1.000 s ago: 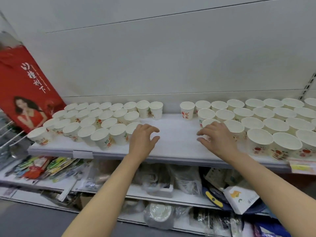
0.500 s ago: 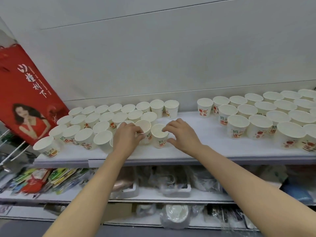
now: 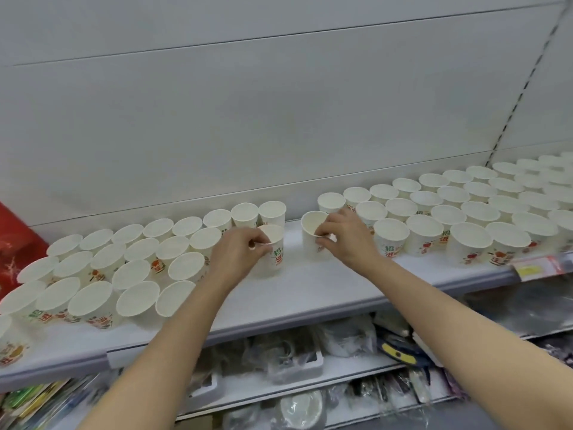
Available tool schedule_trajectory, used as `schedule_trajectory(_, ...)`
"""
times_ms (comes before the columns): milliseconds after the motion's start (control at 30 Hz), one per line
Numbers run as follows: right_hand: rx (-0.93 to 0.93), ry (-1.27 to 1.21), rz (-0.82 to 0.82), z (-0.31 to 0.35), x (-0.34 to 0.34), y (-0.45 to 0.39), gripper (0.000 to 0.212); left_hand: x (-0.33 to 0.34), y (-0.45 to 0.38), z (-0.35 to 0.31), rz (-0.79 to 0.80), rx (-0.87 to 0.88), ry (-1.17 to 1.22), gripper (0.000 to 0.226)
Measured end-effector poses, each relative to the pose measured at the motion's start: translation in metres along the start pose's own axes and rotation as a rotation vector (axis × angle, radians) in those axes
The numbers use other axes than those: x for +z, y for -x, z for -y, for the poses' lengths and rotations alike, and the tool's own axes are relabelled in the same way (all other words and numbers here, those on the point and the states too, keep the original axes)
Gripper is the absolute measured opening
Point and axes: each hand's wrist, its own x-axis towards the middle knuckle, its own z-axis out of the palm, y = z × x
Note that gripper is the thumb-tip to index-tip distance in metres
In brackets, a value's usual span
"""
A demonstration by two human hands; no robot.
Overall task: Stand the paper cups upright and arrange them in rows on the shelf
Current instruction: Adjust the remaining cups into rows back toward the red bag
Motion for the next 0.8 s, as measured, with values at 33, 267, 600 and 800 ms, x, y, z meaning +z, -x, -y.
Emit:
schedule_trajectory(33, 0.022, 0.024, 0.019, -0.011, -0.005, -0.002, 0.006, 0.008, -0.009, -0.009, 0.001, 0.003, 0.032, 0.004)
schedule_trajectory(267, 0.066, 0.212, 0.170, -0.054, -0.015, -0.023, 0.006, 0.042, -0.049, -0.034, 0.030, -0.036, 0.064, 0.004)
schedule_trajectory(600, -0.006, 0.255, 0.239, -0.084, -0.008, -0.024, 0.013, 0.062, -0.057, -0.044, 0.101, 0.016, 0.078, 0.006)
schedule_trajectory(800, -0.107, -0.194, 0.056, -0.080, -0.024, -0.010, 0.037, 0.057, -0.052, -0.058, 0.212, 0.101, 0.183, 0.008)
